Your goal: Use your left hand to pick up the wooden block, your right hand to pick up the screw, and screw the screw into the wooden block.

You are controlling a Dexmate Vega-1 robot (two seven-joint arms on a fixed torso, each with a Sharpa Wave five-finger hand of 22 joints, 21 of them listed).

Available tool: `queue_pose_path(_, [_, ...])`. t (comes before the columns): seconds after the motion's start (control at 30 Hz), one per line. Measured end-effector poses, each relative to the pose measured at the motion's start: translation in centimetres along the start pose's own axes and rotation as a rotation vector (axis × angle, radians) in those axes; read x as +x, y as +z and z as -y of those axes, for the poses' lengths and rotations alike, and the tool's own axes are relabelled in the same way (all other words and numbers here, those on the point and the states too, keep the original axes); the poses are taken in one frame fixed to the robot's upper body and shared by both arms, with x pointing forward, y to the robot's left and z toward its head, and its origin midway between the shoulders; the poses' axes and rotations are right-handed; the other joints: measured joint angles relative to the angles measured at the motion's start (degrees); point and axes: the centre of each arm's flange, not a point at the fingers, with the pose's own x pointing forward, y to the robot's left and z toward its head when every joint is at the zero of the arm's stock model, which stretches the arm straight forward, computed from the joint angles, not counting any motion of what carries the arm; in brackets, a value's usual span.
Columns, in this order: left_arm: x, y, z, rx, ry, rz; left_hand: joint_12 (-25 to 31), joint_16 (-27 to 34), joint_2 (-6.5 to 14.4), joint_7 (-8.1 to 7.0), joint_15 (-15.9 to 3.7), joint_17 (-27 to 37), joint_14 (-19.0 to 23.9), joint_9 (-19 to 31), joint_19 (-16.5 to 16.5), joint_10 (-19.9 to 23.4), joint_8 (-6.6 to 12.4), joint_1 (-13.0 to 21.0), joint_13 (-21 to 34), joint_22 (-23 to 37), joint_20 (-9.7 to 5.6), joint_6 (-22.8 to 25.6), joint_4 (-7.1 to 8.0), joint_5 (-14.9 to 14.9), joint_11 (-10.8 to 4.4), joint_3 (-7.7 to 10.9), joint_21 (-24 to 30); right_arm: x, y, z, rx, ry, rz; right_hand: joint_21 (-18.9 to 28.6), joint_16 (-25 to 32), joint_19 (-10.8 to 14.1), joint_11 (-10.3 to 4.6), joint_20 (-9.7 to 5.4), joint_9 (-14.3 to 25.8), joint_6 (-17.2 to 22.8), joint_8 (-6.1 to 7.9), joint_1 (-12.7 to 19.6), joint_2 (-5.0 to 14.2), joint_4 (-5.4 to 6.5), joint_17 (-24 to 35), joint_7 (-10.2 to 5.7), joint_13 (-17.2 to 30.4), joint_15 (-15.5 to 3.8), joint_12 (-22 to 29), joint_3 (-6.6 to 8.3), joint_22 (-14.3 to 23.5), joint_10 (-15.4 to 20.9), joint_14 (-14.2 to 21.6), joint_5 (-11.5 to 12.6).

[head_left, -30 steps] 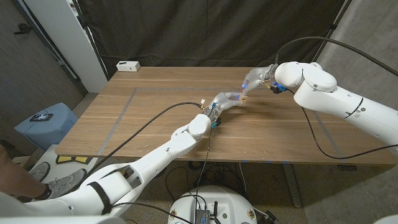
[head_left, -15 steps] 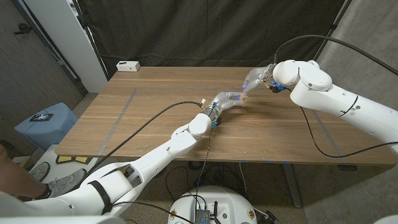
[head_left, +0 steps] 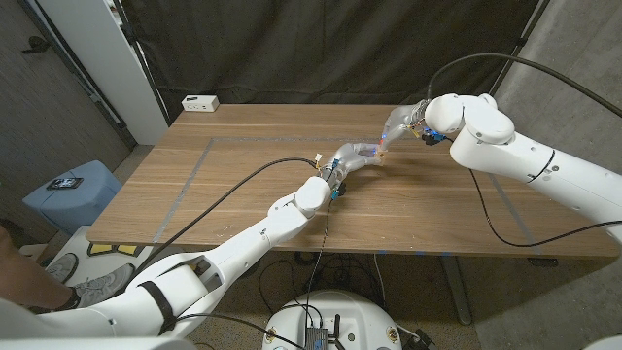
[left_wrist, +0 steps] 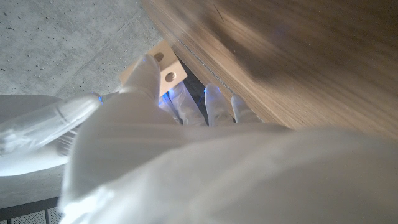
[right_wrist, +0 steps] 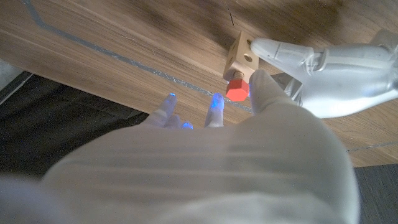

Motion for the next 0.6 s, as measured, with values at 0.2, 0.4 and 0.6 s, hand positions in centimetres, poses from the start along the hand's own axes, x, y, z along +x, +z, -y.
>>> queue_pose_path(0.2, [0.0,0.01,0.04,0.0,-0.001,0.0,0.0,0.0,0.0,0.0,0.0,0.0,0.0,0.0,0.2,-0.2,-0.01,0.0,0.0,0.0,0.21,0.0,-0.01,0.0,0.01,-0.01,0.0,-0.08,0.53,-0.2,-0.008,-0.001,0.002,0.0,0.0,0.3,0.3,0.29,0.4,1.3,0.71,0.0,0.0,0.0,0.0,0.1,0.0,0.0,0.2,0.0,0.0,0.3,0.0,0.0])
queue_pose_path(0.4, [-0.01,0.01,0.08,0.0,-0.002,0.0,0.0,0.0,0.3,0.05,0.0,0.0,0.0,0.0,0.2,-0.2,-0.02,0.2,0.0,0.0,0.21,0.0,0.13,0.0,0.0,-0.3,0.0,-0.18,0.64,-0.16,-0.01,-0.006,-0.004,0.0,0.0,0.3,0.73,0.29,0.7,2.5,1.36,0.0,0.0,0.0,0.0,0.23,0.0,0.31,0.2,0.0,0.0,0.7,0.3,0.0])
queue_pose_path(0.6, [-0.04,-0.02,0.13,-0.001,-0.003,0.0,0.2,0.0,0.3,0.15,0.0,0.0,0.0,0.0,0.2,-0.1,-0.03,0.2,0.0,0.0,0.21,0.1,0.26,-0.1,-0.12,-0.24,0.0,-0.26,0.7,-0.09,-0.009,-0.012,-0.011,0.0,0.0,0.6,1.43,0.6,0.9,3.9,2.21,0.0,0.0,0.24,0.0,0.45,0.0,0.4,0.4,-0.24,0.0,1.4,0.8,0.0])
